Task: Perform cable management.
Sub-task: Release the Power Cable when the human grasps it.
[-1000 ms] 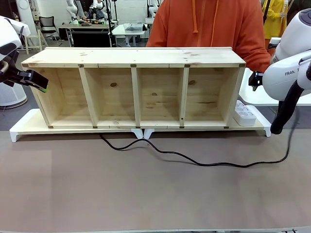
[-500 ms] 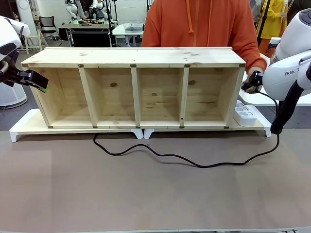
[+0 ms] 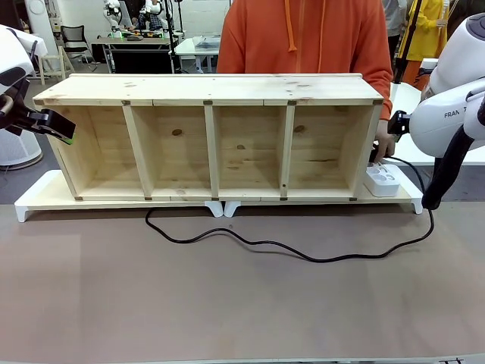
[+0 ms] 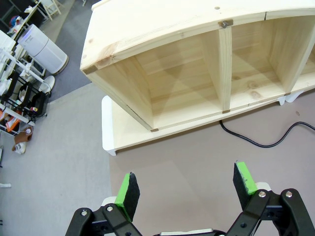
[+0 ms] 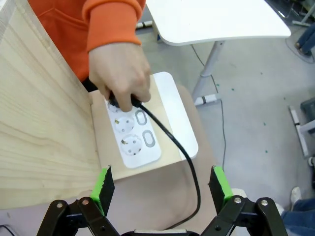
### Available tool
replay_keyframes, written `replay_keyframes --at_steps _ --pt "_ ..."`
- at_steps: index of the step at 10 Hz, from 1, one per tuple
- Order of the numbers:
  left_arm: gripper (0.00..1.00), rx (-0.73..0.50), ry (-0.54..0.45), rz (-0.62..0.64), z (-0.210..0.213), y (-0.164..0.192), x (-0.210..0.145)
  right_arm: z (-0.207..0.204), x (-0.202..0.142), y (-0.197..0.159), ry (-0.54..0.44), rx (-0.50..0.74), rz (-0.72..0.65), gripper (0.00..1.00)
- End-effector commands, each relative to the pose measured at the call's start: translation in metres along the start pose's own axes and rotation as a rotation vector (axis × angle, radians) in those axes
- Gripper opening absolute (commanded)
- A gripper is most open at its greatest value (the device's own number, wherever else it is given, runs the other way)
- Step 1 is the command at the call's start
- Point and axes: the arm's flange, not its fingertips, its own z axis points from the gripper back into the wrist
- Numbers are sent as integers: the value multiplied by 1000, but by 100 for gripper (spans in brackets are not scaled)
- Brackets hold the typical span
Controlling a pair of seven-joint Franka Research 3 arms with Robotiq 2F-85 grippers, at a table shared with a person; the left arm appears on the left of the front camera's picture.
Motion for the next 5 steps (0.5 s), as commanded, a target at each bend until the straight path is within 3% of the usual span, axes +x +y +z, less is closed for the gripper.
replay_keyframes --at_steps 1,5 --pt "100 2 0 4 0 0 0 -1 -1 1 7 5 -9 100" --pt "100 2 0 4 0 0 0 -1 -1 1 7 5 -9 100"
